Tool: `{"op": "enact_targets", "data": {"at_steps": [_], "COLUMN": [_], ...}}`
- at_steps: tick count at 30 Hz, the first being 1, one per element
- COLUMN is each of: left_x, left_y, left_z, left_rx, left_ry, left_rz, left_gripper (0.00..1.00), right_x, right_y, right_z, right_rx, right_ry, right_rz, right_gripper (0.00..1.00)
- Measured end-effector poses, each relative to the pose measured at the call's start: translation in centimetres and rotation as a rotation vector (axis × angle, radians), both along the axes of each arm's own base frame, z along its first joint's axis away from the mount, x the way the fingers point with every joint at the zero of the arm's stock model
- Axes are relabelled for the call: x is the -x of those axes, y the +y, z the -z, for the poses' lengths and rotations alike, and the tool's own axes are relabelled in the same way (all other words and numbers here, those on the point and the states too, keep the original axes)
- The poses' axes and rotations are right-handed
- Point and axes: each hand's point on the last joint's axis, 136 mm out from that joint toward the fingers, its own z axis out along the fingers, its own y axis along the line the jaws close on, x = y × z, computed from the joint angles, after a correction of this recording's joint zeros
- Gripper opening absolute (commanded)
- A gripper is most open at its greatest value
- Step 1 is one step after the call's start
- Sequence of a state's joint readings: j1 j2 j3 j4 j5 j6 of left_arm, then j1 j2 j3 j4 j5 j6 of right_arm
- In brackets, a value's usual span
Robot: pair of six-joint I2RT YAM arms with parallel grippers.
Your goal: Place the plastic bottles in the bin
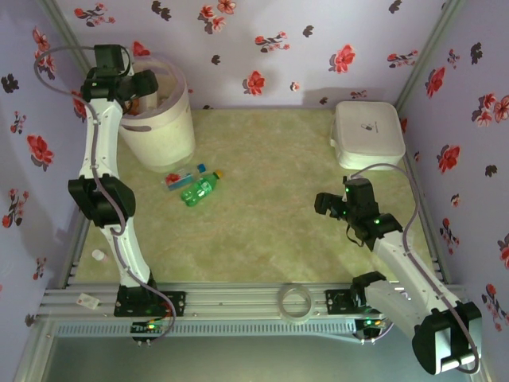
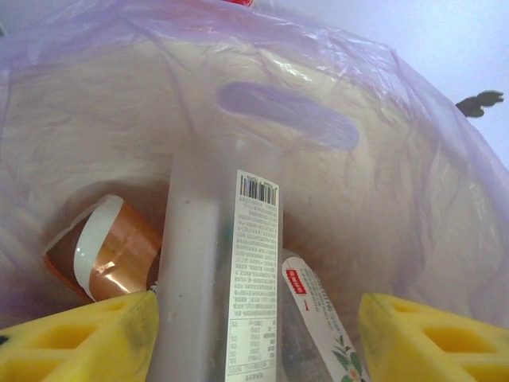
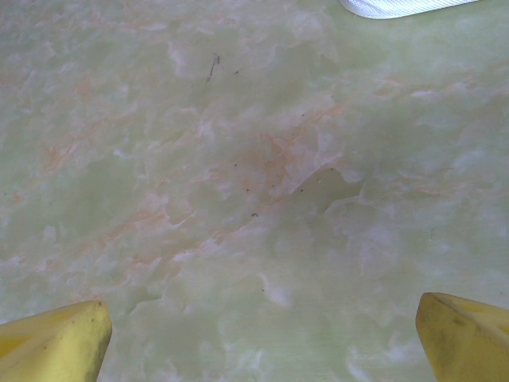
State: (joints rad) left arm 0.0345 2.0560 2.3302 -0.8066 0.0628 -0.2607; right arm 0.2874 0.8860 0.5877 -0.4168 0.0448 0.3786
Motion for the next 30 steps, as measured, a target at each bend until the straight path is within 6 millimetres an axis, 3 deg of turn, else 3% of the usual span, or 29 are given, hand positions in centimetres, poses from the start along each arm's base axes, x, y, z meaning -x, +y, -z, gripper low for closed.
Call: {"op": "enact_targets", "data": {"at_steps": [3, 6, 13, 16, 20, 25, 30], "left_x": [-0.1, -0.3, -1.0, -1.3, -1.2, -1.0, -0.5], "left_y": [0.0, 0.0, -0.6, -0.8, -0.8, -1.0, -0.8], "left_z": [0.0, 0.6, 4.7, 5.1, 4.9, 3.7, -0.5], "left_rx": [0.007, 0.012, 0.004, -0.005, -0.014, -0.028, -0.061], "left_ry": [-0.001, 0.010, 0.101, 0.103, 0.104, 0.090, -0.001], "left_rz": [-0.005, -0.008, 0.012, 0.023, 0.030, 0.046, 0.046], "left_gripper": [0.50, 0.50, 0.45, 0.44, 0.47, 0.65, 0.72], "right_x": [0.0, 0.0, 0.0, 0.0, 0.0, 0.2, 0.4], "right_y": [0.0, 0.0, 0.0, 0.0, 0.0, -0.1, -0.1], "right_z": [-0.1, -0.2, -0.2, -0.2, -0.3, -0.5, -0.5], "right_rx": [-0.001, -0.001, -0.002, -0.002, -0.003, -0.004, -0.003], "right_ry": [-0.003, -0.006, -0.008, -0.007, -0.010, -0.016, -0.014], "right_rz": [0.000, 0.000, 0.000, 0.000, 0.000, 0.000, 0.000], "right_gripper": [0.99, 0.99, 0.99, 0.99, 0.99, 0.99, 0.99]}}
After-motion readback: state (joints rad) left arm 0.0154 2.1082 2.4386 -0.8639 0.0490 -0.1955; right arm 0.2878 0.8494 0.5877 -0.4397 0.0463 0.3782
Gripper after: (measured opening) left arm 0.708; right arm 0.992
